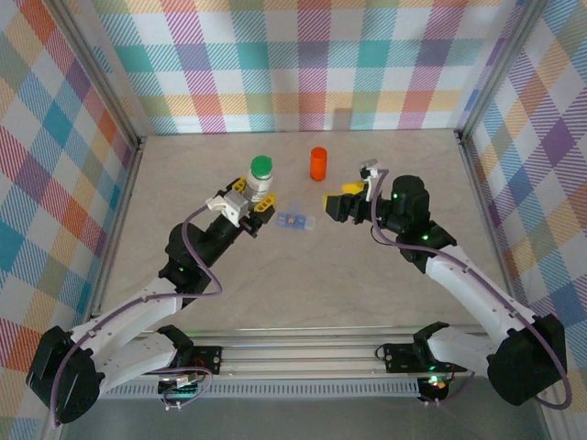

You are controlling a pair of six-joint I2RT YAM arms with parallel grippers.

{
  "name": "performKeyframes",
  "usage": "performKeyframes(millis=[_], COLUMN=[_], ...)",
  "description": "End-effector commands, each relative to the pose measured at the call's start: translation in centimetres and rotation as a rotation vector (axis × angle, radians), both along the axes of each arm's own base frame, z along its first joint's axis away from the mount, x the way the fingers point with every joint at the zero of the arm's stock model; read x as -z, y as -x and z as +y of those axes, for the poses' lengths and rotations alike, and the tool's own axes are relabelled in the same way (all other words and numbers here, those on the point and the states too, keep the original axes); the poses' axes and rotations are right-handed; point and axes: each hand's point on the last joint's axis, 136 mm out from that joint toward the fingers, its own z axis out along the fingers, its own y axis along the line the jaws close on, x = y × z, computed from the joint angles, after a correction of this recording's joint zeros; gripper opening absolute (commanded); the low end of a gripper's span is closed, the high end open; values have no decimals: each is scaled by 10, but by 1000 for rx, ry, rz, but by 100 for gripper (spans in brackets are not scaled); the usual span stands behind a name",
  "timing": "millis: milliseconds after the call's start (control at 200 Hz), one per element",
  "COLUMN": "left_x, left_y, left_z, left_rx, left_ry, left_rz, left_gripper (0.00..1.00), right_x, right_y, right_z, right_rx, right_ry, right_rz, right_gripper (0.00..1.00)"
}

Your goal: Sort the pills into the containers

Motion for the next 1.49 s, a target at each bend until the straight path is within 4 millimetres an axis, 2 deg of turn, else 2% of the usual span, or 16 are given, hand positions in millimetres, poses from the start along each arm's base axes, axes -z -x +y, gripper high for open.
performKeyframes(millis=[0,120,275,435,555,655,785,965,1325,1490], left_x=[-2,16,28,33,35,37,41,43,36,35], left_y=[-6,-8,-7,-3,-1,-2,0,3,12,12], left_z=[-16,-30,-38,-44,-48,-49,-56,-65,-72,-73], left_rx=[27,92,147,201,228,233,273,335,409,412], left_ry=[-52,-74,-79,-67,-65,-62,-70,-71,-58,-54], left_rz=[-52,-7,39,73,91,104,118,143,144,146], left_gripper=[0,0,0,0,0,0,0,0,0,0], right_x=[-36,-54,-70,-71,-76,-81,-80,-76,-53,-43], right_y=[23,37,56,48,39,47,55,67,62,66], right_z=[20,30,36,45,47,52,62,79,100,107], right_rx=[-194,-315,-435,-451,-397,-465,-564,-652,-690,-715], right_ry=[-36,-39,-47,-62,-62,-63,-57,-38,24,41], right_rz=[-113,-159,-238,-197,-185,-197,-166,-215,-173,-154], right_gripper=[77,75,73,71,70,71,70,70,68,68])
